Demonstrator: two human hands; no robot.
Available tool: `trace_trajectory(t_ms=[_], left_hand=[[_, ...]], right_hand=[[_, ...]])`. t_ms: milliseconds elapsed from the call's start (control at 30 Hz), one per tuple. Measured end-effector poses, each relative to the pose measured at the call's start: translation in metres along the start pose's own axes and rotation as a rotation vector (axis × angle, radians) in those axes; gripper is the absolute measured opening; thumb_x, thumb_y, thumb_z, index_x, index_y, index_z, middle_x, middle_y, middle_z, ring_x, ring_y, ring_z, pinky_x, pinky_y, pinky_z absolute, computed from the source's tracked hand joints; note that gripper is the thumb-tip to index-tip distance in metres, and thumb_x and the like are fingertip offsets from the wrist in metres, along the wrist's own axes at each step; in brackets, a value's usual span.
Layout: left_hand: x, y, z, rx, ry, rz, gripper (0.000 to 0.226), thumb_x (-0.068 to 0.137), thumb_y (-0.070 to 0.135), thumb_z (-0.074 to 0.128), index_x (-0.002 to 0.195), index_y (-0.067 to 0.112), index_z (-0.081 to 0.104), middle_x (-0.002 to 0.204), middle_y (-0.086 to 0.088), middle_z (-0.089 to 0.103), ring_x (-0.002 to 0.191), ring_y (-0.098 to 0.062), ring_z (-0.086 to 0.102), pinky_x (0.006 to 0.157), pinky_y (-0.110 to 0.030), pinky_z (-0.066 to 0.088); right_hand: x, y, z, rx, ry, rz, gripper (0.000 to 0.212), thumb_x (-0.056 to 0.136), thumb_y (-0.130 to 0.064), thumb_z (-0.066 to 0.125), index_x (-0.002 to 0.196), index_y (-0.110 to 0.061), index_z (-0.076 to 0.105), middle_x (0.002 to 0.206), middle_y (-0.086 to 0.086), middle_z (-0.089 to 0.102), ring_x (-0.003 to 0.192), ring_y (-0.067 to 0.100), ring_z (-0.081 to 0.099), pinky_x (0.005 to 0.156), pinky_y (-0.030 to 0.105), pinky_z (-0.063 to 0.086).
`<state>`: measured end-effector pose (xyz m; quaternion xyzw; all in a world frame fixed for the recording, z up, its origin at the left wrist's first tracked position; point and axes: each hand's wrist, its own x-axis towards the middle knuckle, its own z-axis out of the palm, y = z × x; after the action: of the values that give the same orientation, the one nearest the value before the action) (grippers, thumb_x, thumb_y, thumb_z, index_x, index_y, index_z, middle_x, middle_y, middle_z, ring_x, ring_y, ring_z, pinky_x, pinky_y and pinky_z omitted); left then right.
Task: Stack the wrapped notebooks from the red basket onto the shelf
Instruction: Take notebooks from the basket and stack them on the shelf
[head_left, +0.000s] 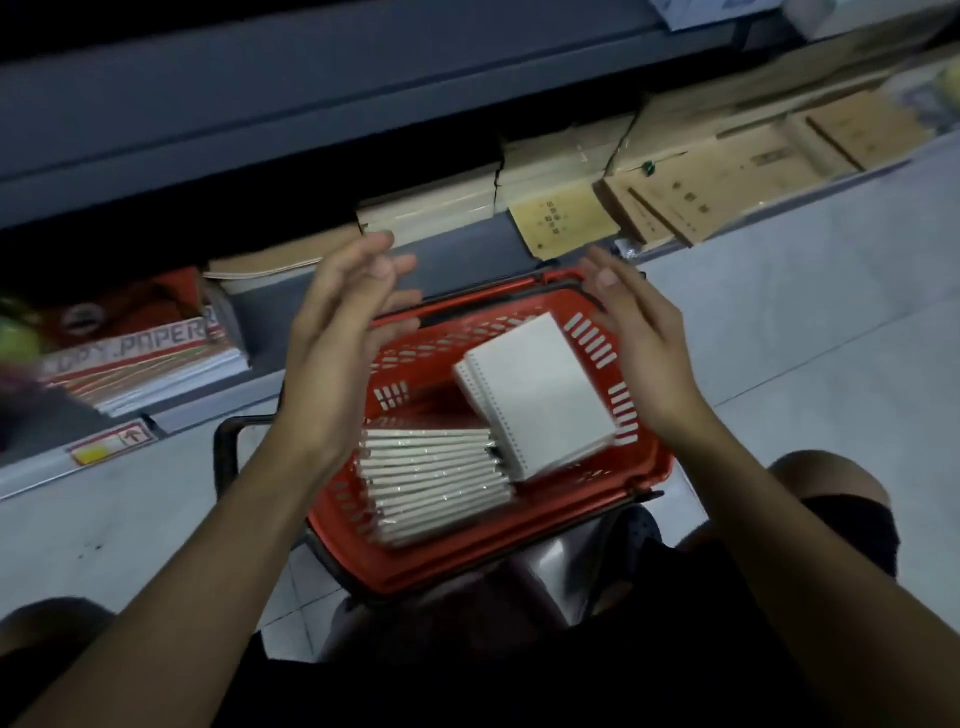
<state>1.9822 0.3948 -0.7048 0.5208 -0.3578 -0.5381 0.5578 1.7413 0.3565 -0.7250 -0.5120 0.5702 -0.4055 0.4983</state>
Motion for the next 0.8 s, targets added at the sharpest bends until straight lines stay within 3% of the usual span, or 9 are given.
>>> trace_trajectory(t_ms=[133, 267, 400, 567, 700, 800], left_hand=[[0.007, -0.070, 0.000, 0.024, -0.020, -0.020, 0.028, 0.096, 0.033, 0.055, 0.122, 0.026, 0.062, 0.125, -0.003, 0.069, 0.112, -0.024, 0.066, 0.093, -0.039, 0.053], [0.009, -0.111, 0.001, -0.050, 0.052, -0.011, 0.028, 0.097, 0.028, 0.055, 0.123, 0.020, 0.061, 0.124, -0.009, 0.069, 0.107, -0.028, 0.066, 0.092, -0.040, 0.054], [0.004, -0.118, 0.004, -0.035, 0.122, -0.091, 0.023, 0.101, 0.022, 0.053, 0.123, 0.019, 0.060, 0.122, -0.009, 0.070, 0.103, -0.025, 0.066, 0.090, -0.039, 0.054], [0.006, -0.123, 0.013, -0.030, 0.072, -0.061, 0.024, 0.098, 0.020, 0.057, 0.121, 0.020, 0.062, 0.122, -0.011, 0.070, 0.104, -0.025, 0.067, 0.091, -0.039, 0.054], [0.005, -0.140, 0.031, 0.067, 0.112, -0.061, 0.026, 0.095, 0.009, 0.061, 0.116, 0.026, 0.060, 0.109, -0.006, 0.072, 0.095, -0.022, 0.067, 0.092, -0.040, 0.053], [0.007, -0.166, 0.037, 0.204, 0.123, -0.114, 0.030, 0.091, 0.008, 0.066, 0.103, 0.036, 0.066, 0.114, -0.006, 0.072, 0.101, -0.027, 0.068, 0.096, -0.046, 0.054]], right_hand=[[0.004, 0.060, 0.014, -0.114, 0.046, 0.029, 0.038, 0.100, -0.040, 0.054, 0.136, -0.030, 0.060, 0.137, -0.011, 0.062, 0.129, 0.003, 0.054, 0.115, 0.039, 0.039], [0.012, 0.091, 0.018, -0.109, 0.228, 0.063, 0.035, 0.099, -0.035, 0.057, 0.131, -0.021, 0.065, 0.124, -0.007, 0.069, 0.118, 0.008, 0.062, 0.108, 0.038, 0.047], [0.012, 0.087, 0.016, -0.065, 0.283, 0.118, 0.031, 0.100, -0.026, 0.058, 0.129, -0.019, 0.066, 0.106, -0.019, 0.065, 0.106, 0.003, 0.062, 0.097, 0.021, 0.048], [0.004, 0.111, 0.001, -0.190, 0.239, 0.163, 0.030, 0.096, -0.026, 0.064, 0.124, -0.019, 0.069, 0.118, -0.004, 0.070, 0.108, 0.011, 0.064, 0.094, 0.024, 0.047], [0.006, 0.135, -0.009, -0.291, 0.216, 0.265, 0.029, 0.092, -0.020, 0.068, 0.120, -0.012, 0.069, 0.108, 0.004, 0.070, 0.108, 0.023, 0.066, 0.089, 0.024, 0.044], [0.002, 0.149, -0.015, -0.434, 0.169, 0.352, 0.042, 0.091, -0.024, 0.069, 0.130, -0.011, 0.064, 0.125, 0.006, 0.067, 0.122, 0.026, 0.060, 0.092, 0.021, 0.038]])
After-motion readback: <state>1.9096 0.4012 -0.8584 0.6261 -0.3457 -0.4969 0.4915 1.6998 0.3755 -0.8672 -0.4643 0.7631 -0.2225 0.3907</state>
